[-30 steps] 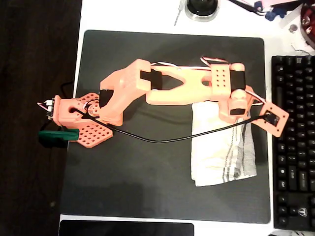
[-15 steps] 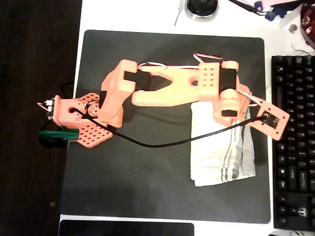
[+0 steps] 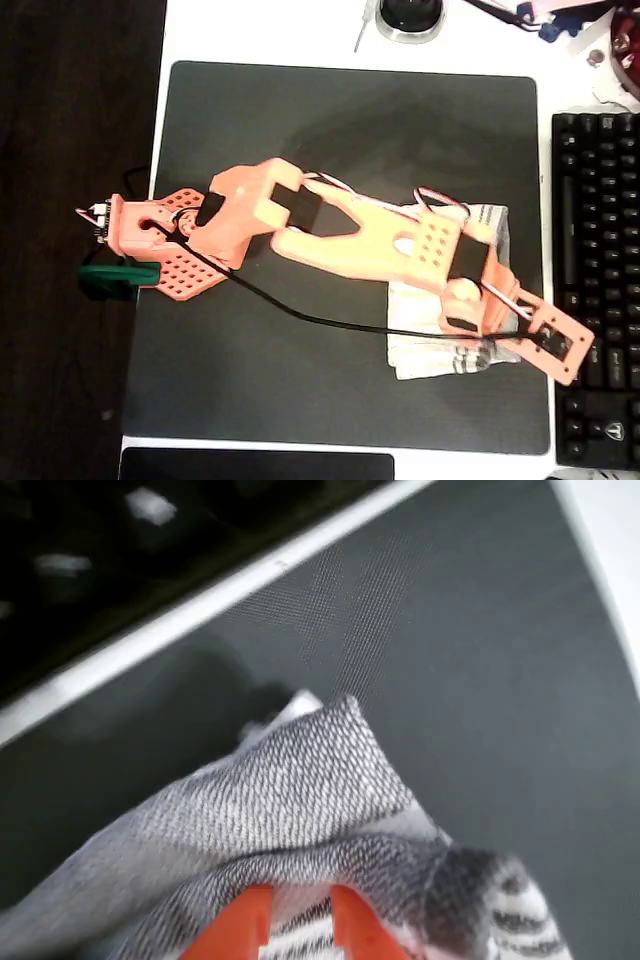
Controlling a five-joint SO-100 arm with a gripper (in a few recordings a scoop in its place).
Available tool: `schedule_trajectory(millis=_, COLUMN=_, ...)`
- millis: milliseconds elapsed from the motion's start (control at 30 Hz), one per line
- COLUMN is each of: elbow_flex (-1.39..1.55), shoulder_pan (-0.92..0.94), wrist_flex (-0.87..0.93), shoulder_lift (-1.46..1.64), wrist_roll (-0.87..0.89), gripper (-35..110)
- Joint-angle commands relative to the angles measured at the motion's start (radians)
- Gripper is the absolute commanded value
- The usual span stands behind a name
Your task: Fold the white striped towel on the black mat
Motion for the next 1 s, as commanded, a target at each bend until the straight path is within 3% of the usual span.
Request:
schedule_trajectory(millis=0, elbow_flex=-0.021, shoulder_pan=0.020, wrist_flex=-0.055, shoulder_lift=-0.012, wrist_roll=-0.021, gripper=8)
schedule_trajectory(millis=133, elbow_flex=-0.055, shoulder_pan=0.017, wrist_flex=-0.032, shoulder_lift=0.009, wrist_roll=-0.009, gripper=9)
schedule_trajectory(millis=433, elbow_flex=0.071, shoulder_pan=0.020, wrist_flex=0.213, shoulder_lift=0.348, wrist_roll=-0.018, gripper=9)
schedule_trajectory(millis=800, elbow_flex=0.552, shoulder_pan=-0.017, wrist_flex=0.281, shoulder_lift=0.792, wrist_roll=-0.066, gripper=12)
schedule_trajectory(millis=967, elbow_flex=0.942, shoulder_pan=-0.061, wrist_flex=0.170, shoulder_lift=1.104, wrist_roll=-0.127, gripper=10)
